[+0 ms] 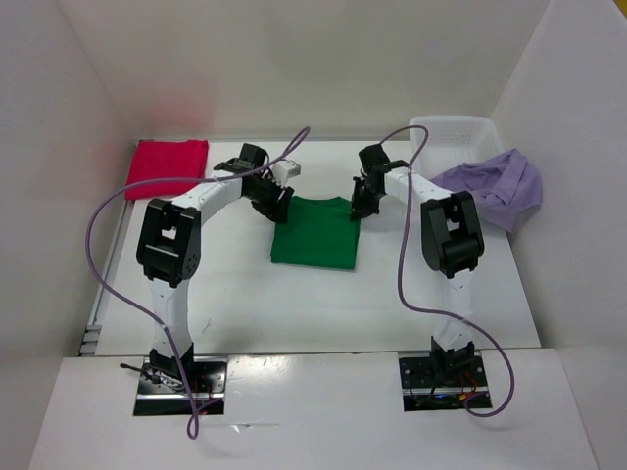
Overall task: Fold and stack the t-shirts
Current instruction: Put the neatly folded tshirt into the corner of the board with the left arm
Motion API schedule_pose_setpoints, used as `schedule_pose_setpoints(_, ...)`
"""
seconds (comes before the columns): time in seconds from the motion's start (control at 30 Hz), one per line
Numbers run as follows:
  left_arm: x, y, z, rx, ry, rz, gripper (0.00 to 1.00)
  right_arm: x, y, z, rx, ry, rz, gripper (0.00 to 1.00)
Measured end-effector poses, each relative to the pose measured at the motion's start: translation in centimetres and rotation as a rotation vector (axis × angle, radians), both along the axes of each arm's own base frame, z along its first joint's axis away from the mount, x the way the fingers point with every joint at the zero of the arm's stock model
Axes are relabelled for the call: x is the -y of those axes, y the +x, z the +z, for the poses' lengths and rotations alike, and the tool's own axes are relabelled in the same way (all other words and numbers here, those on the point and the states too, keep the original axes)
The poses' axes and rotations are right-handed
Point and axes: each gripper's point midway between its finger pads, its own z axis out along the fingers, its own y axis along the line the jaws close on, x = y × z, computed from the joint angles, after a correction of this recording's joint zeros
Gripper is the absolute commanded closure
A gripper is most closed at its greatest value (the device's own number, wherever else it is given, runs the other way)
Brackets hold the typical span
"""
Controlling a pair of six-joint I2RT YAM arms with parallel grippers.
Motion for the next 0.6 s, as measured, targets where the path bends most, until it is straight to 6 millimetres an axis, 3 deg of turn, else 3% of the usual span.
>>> schedule_pose_setpoints(0.07,-0.6,0.2,0.1,-0.017,-0.028,0.035,0.35,0.2,0.0,-0.3,-0.005,-0.006,-0.004,1.00)
schedule_pose_setpoints(0.27,-2.6,-2.0,-1.3,-0.126,-0.049,0.124,0.21,0.0,0.1,0.7,0.012,0.008,-0.018,0.82)
schedule_pose_setpoints(0.4,-1.9,-3.6,-2.6,-0.215,-0.071,0.116,0.15,0.4,-0.9,2.5,0.036,0.016,-0.022,0.80)
schedule_pose_setpoints(0.57,-0.1,-4.4,-2.5,-0.275,-0.172,0.068,0.15,0.8,-1.9,5.3,0.087,0.028,-0.031,0.80)
schedule_pose_setpoints(0.6,0.3,-4.4,-2.5,-0.289,-0.195,0.061,0.19,0.9,-2.1,5.8,0.097,0.030,-0.032,0.80)
